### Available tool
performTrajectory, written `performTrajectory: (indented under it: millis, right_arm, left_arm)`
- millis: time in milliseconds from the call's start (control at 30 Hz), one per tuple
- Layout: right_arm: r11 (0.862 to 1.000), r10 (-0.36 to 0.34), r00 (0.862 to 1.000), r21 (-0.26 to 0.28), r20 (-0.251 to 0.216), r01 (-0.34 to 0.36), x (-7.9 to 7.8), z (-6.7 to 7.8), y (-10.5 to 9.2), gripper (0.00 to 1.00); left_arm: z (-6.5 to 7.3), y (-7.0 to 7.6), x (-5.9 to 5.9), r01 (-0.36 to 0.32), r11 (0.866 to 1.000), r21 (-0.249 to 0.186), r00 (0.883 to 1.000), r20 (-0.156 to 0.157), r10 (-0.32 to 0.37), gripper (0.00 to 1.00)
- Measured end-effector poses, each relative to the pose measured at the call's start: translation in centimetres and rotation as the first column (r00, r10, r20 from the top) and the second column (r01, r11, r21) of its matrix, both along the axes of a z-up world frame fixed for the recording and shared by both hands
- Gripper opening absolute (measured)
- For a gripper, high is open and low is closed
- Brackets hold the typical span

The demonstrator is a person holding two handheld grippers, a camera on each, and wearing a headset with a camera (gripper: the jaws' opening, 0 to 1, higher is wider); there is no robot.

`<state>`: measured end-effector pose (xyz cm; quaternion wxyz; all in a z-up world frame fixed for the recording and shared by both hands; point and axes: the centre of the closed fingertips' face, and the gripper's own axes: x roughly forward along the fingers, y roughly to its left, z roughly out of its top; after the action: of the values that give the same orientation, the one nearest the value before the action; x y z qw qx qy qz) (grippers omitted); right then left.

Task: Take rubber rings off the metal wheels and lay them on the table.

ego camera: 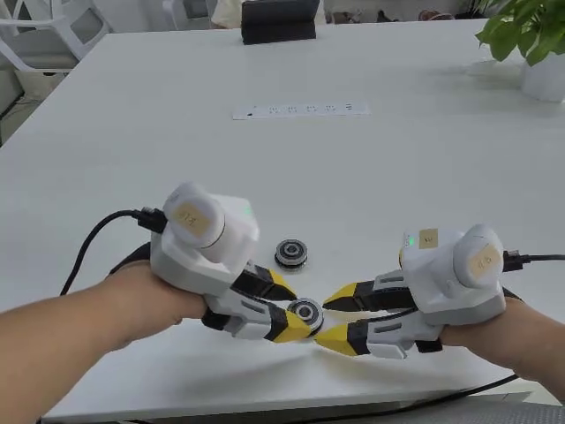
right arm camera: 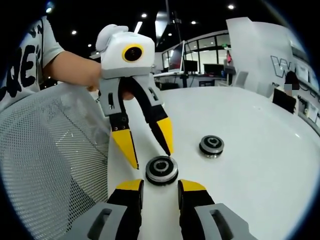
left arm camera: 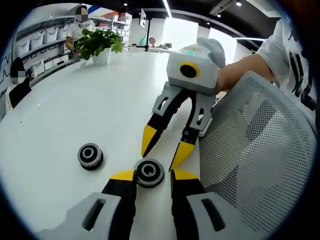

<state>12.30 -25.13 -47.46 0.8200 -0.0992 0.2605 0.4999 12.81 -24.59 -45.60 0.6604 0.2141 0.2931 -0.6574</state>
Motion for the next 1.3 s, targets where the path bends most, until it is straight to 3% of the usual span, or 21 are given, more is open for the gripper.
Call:
performTrajectory:
  millis: [233, 367, 433, 700, 767, 1300]
  right_arm:
    - [1.0, -0.006, 1.0, 0.005, -0.001, 0.006, 0.0, 0.04, -0.02, 0.25]
    - [1.0, -0.004, 1.0, 0.004, 0.0, 0.004, -0.02, 0.05, 0.01, 0.25]
    - [1.0, -0.004, 1.0, 0.004, 0.001, 0.004, 0.02, 0.07, 0.03, 0.25]
    - [1.0, -0.014, 1.0, 0.017, 0.001, 0.014, 0.25, 0.21, 0.23, 0.25]
    - [1.0, -0.011, 1.0, 0.012, 0.004, 0.011, 0.2, 0.17, 0.26, 0.24]
    - [1.0, 0.002, 1.0, -0.009, 0.026, -0.001, 0.47, 0.03, 0.73, 0.24]
  left_arm:
    - [-0.42, -0.1, -0.06, 0.007, 1.0, 0.011, 1.0, 0.023, -0.007, 0.14]
    - [-0.5, -0.14, 0.17, 0.009, 1.0, 0.011, 0.999, 0.05, -0.009, 0.11]
    - [-0.56, -0.12, 0.27, 0.017, 1.0, 0.013, 0.996, 0.082, -0.018, 0.1]
    - [-0.55, -0.13, 0.5, 0.004, 1.0, -0.011, 0.994, 0.109, -0.003, 0.08]
    - [-0.53, -0.16, 0.39, 0.014, 1.0, -0.011, 0.99, 0.14, -0.012, 0.07]
    - [-0.53, -0.31, 0.38, 0.006, 1.0, -0.018, 0.989, 0.148, -0.003, 0.07]
